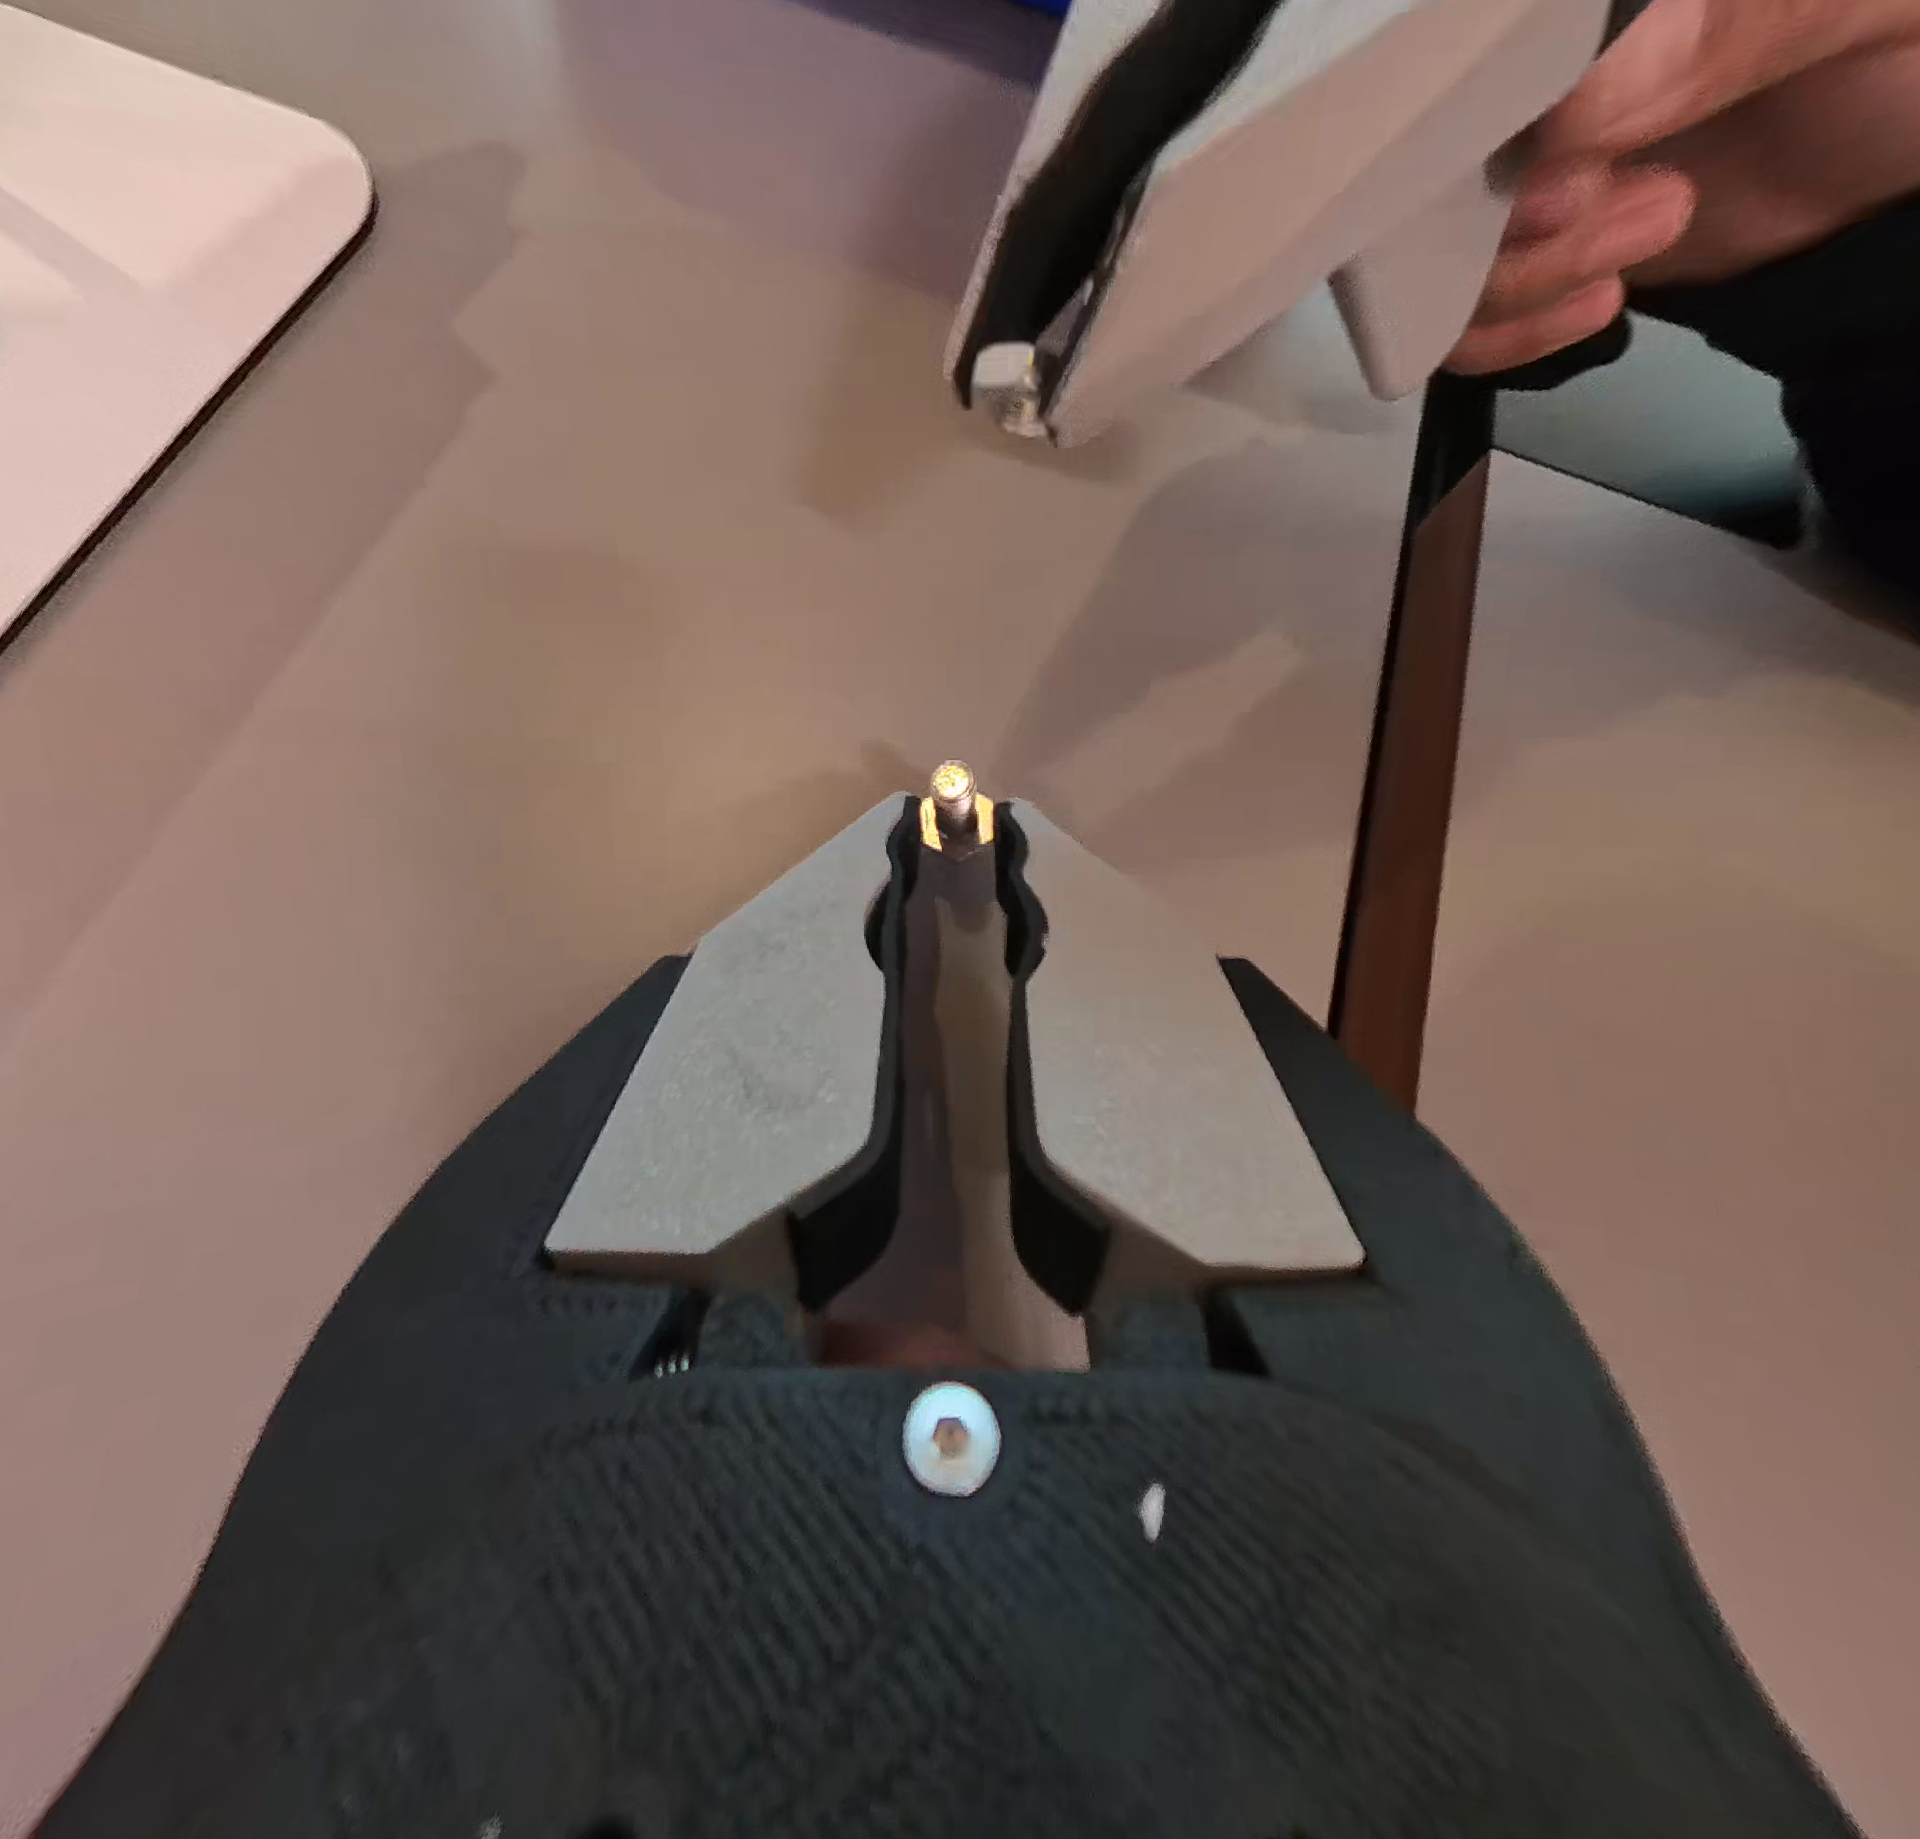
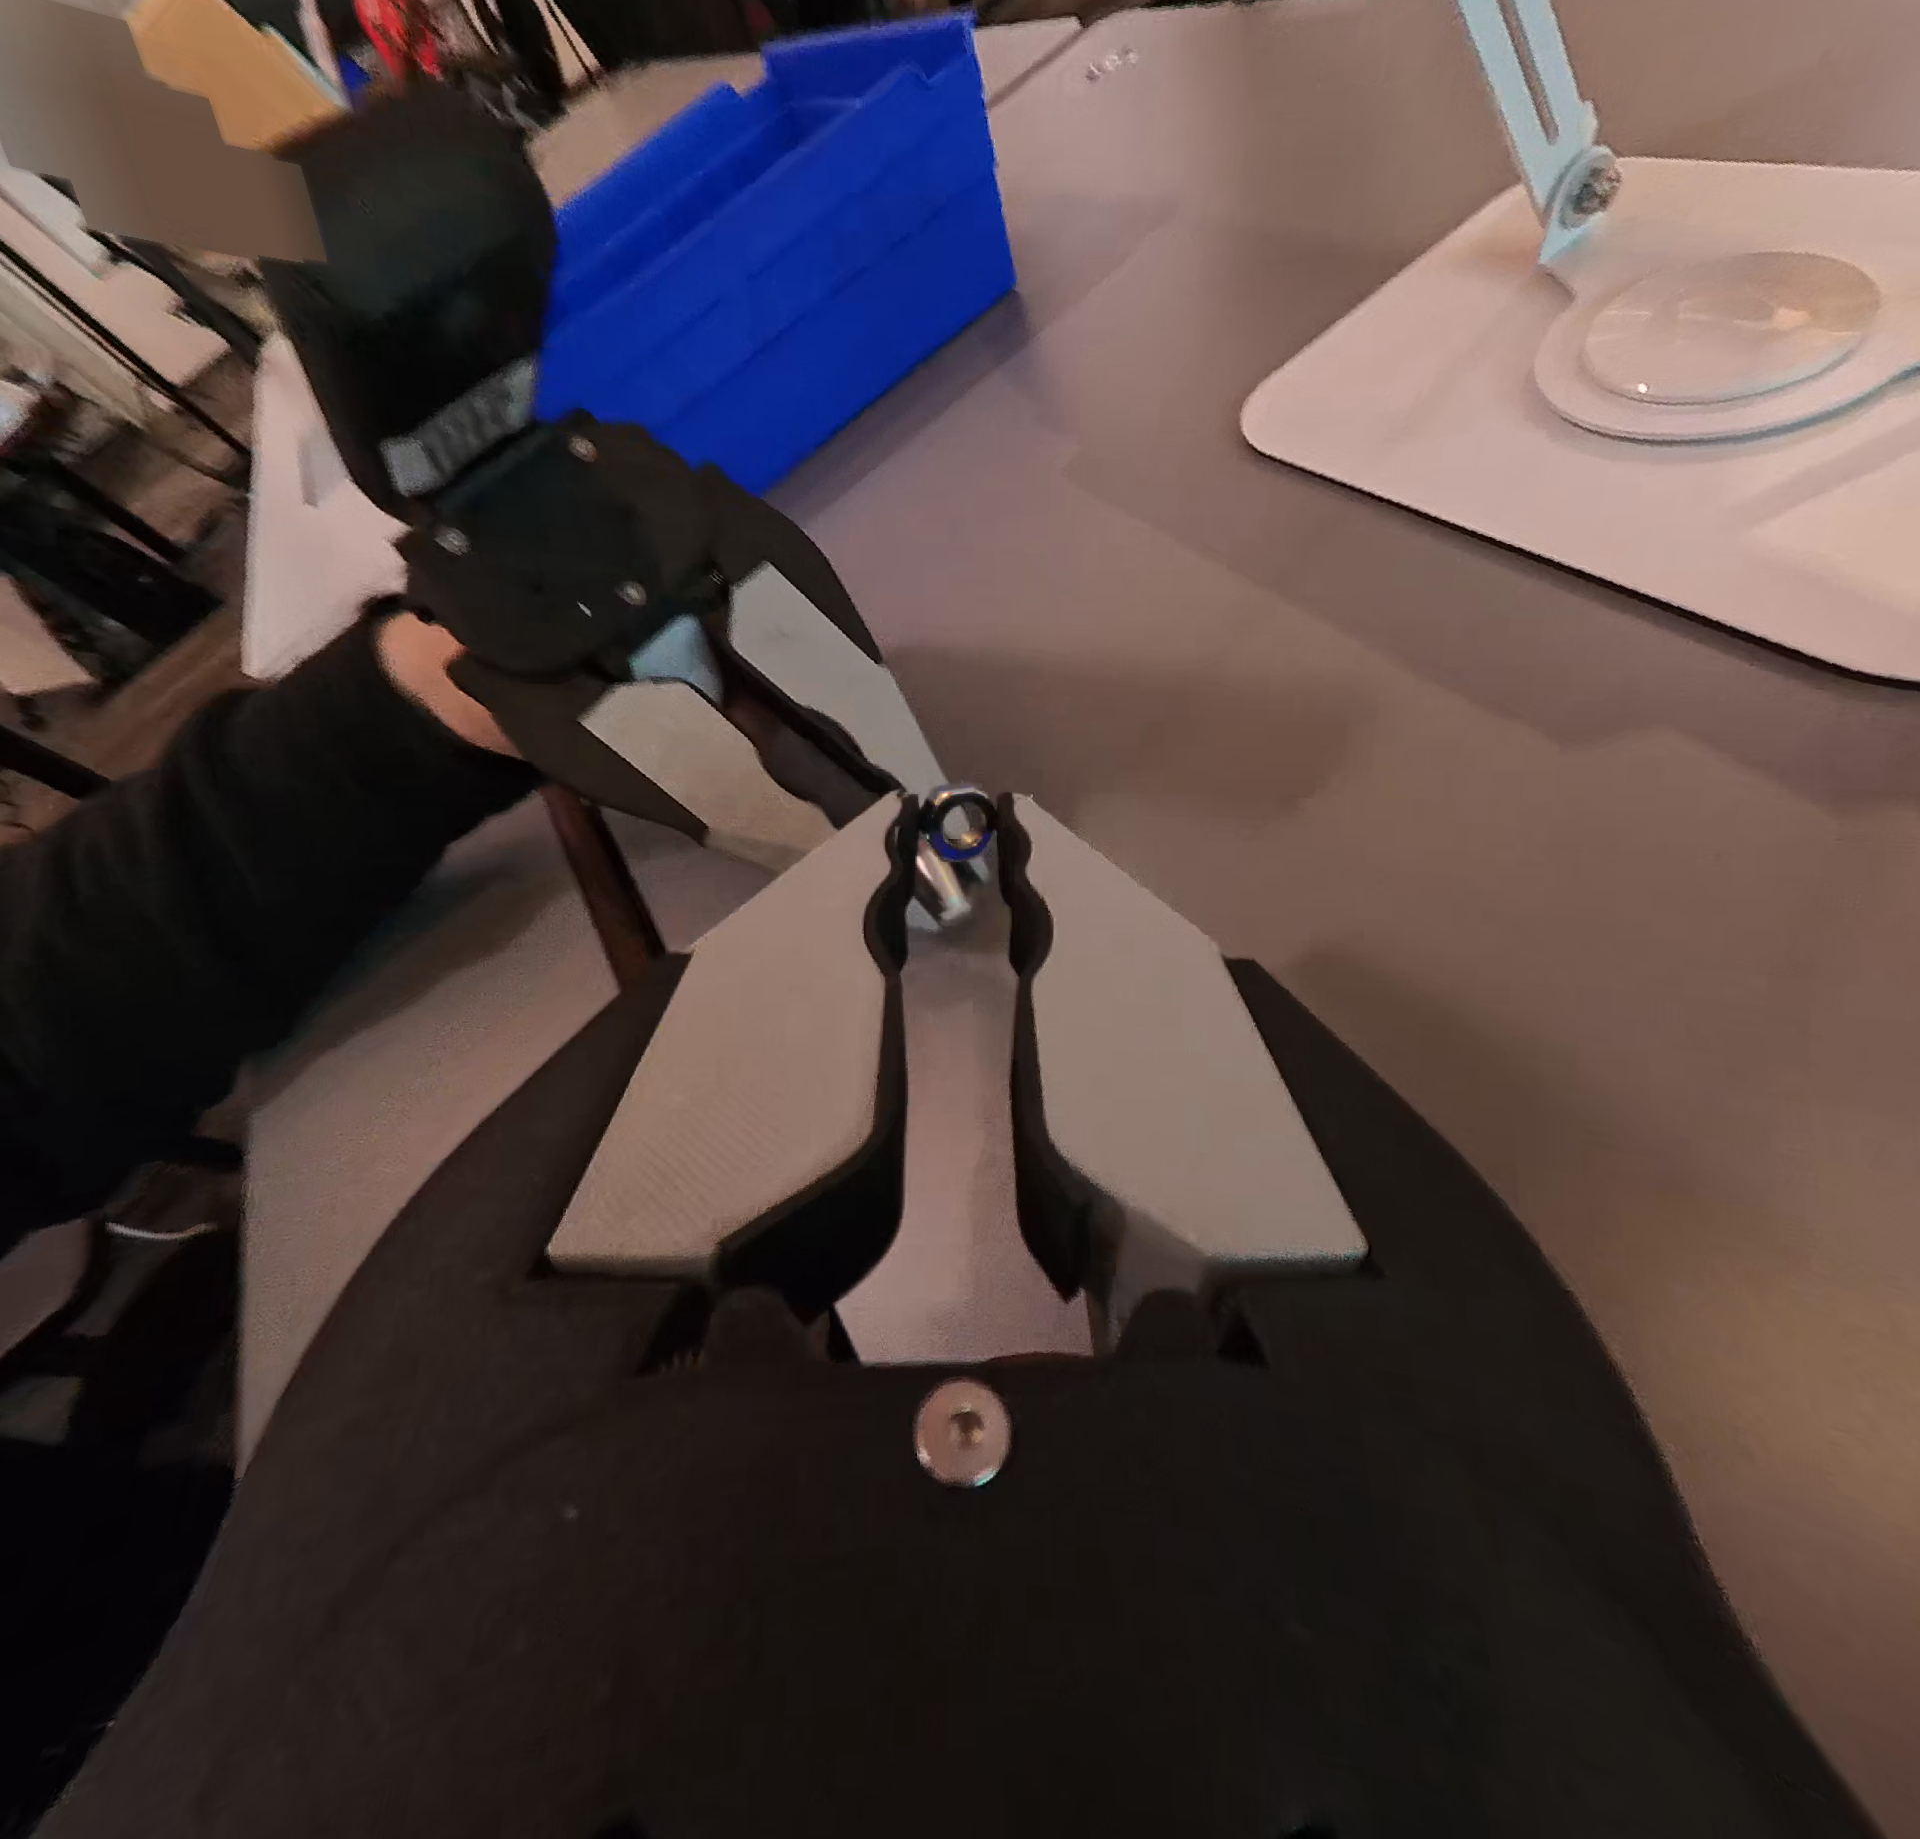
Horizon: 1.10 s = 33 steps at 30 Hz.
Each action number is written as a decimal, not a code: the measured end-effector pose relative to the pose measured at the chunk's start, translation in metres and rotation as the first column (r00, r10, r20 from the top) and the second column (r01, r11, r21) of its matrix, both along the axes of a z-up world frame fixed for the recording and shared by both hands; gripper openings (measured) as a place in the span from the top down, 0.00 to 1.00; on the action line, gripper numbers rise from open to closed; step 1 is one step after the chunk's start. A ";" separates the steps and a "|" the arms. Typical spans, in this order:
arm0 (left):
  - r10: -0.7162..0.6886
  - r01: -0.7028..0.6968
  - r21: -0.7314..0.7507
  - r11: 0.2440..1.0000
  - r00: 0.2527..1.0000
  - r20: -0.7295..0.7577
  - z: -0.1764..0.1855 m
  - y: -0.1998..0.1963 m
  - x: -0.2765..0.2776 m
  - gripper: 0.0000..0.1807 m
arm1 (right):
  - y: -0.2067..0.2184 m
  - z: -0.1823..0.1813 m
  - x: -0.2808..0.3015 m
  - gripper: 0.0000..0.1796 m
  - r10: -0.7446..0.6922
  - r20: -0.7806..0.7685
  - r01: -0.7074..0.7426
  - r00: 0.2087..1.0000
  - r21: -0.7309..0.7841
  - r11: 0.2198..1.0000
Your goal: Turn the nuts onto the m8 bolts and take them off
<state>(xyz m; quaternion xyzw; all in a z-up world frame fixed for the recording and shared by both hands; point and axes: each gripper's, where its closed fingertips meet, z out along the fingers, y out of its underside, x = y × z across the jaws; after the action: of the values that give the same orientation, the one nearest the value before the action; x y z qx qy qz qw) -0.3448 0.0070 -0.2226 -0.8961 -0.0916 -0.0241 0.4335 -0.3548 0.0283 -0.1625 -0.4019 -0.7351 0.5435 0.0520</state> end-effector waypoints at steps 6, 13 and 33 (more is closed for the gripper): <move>0.042 -0.043 -0.038 0.998 0.999 -0.012 -0.004 -0.014 -0.002 0.93 | 0.012 -0.050 -0.002 0.93 -0.023 0.022 0.013 0.999 0.378 0.926; 0.023 -0.025 -0.054 0.998 0.999 -0.045 -0.003 -0.011 0.006 0.93 | 0.010 -0.072 0.003 0.93 0.006 0.057 -0.033 0.998 0.482 0.875; 0.026 -0.031 -0.077 0.997 0.998 -0.065 -0.007 -0.012 0.005 0.93 | 0.010 -0.067 0.001 0.88 -0.005 0.048 -0.016 0.999 0.429 0.903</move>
<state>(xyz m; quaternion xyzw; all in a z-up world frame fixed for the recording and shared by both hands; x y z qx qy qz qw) -0.3397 -0.0054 -0.2298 -0.9113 -0.0915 0.0143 0.4013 -0.3542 0.0378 -0.2294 -0.3917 -0.8388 0.3586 0.1200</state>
